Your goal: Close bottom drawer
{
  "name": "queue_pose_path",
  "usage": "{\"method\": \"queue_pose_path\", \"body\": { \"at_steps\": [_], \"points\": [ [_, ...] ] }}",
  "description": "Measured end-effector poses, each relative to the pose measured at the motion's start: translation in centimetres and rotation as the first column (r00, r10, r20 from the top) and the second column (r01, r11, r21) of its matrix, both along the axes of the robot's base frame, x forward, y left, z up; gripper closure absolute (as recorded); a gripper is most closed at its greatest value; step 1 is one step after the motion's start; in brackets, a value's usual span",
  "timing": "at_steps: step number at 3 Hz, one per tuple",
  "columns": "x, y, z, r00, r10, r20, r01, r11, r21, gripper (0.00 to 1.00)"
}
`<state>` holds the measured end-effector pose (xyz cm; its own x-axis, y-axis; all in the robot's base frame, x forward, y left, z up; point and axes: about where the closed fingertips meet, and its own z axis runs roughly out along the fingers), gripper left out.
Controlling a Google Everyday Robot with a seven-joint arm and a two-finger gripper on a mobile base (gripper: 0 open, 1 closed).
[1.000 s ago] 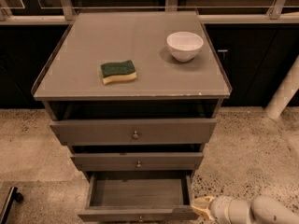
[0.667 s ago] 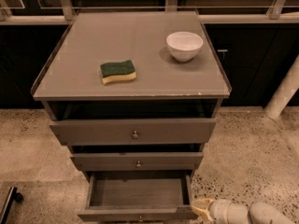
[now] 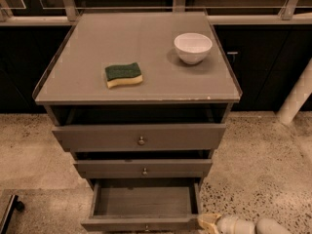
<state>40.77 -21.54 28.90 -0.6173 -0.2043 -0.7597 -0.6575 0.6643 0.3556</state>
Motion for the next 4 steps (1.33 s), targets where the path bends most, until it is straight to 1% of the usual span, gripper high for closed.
{"method": "queue_pose_path", "body": {
  "at_steps": [1,2,3,4],
  "points": [
    [-0.3,0.8,-3.4,0.9976,0.000,-0.069,0.004,0.999,0.045,1.00],
    [-0.4,1.8,-7.0,0.9902,0.009,-0.140,0.004,0.996,0.094,1.00],
    [0.0,2.5,-9.8,0.9823,0.007,-0.187,0.017,0.992,0.125,1.00],
    [0.7,2.6,-10.7,0.9809,0.002,-0.195,0.022,0.993,0.119,1.00]
  ]
}}
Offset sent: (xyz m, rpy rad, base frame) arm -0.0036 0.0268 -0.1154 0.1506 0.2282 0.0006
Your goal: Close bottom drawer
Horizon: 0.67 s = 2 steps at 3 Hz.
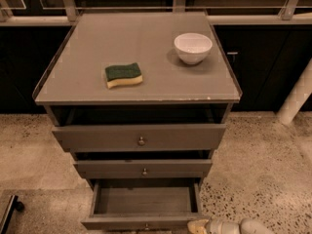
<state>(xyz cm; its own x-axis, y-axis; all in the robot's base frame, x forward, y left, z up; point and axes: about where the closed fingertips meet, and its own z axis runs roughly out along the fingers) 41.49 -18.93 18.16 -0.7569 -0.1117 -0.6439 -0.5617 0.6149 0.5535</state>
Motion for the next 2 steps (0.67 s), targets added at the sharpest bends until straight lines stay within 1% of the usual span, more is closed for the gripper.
{"method": "queue_pose_path", "body": {
  "at_steps": [1,2],
  "points": [
    [1.1,-0.1,-1.1,1.0000,-0.009,0.001,0.009,1.000,-0.027,1.00],
    [3.1,-0.6,-2.4,0.9993,-0.035,0.014,0.036,0.997,-0.065,1.00]
  ]
}}
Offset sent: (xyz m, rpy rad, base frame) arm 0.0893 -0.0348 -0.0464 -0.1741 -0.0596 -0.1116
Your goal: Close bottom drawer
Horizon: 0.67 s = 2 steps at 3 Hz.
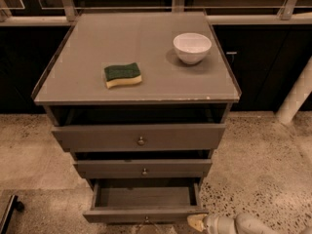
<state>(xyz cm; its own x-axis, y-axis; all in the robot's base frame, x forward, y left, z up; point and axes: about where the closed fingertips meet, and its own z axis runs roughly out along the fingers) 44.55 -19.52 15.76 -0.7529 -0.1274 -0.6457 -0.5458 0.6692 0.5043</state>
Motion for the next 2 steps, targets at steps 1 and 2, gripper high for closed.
{"method": "queue_pose_path", "body": {
  "at_steps": [1,2],
  "points": [
    [-0.1,0.0,0.0,1.0000,0.000,0.000,0.000,1.000,0.000,1.00],
    [2.2,-1.1,-0.5,0.9996,-0.015,0.024,0.015,1.000,-0.020,1.00]
  ]
}}
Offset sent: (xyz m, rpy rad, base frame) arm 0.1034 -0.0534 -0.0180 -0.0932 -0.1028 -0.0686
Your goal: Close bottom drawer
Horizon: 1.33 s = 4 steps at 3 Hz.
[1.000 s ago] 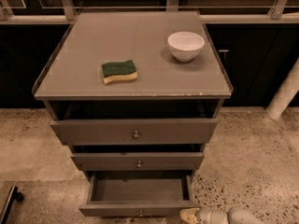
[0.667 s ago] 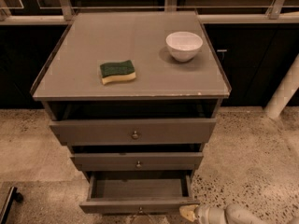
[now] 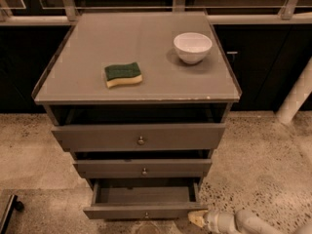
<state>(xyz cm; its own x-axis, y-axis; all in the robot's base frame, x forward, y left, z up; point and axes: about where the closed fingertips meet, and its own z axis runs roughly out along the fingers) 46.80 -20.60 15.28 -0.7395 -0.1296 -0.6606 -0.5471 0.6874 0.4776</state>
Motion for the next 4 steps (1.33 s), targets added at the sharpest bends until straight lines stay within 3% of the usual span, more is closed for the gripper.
{"method": "queue_pose_path", "body": {
  "at_steps": [1,2,3,4],
  "points": [
    [-0.2,0.0,0.0,1.0000,0.000,0.000,0.000,1.000,0.000,1.00],
    [2.1,-1.2,-0.2,0.9998,-0.012,0.014,0.012,0.999,-0.033,1.00],
    [2.0,-1.2,-0.2,0.9998,-0.012,0.013,0.012,0.999,-0.033,1.00],
    [4.8,-2.4,0.0,0.9987,-0.037,0.034,0.039,0.997,-0.070,1.00]
  ]
}}
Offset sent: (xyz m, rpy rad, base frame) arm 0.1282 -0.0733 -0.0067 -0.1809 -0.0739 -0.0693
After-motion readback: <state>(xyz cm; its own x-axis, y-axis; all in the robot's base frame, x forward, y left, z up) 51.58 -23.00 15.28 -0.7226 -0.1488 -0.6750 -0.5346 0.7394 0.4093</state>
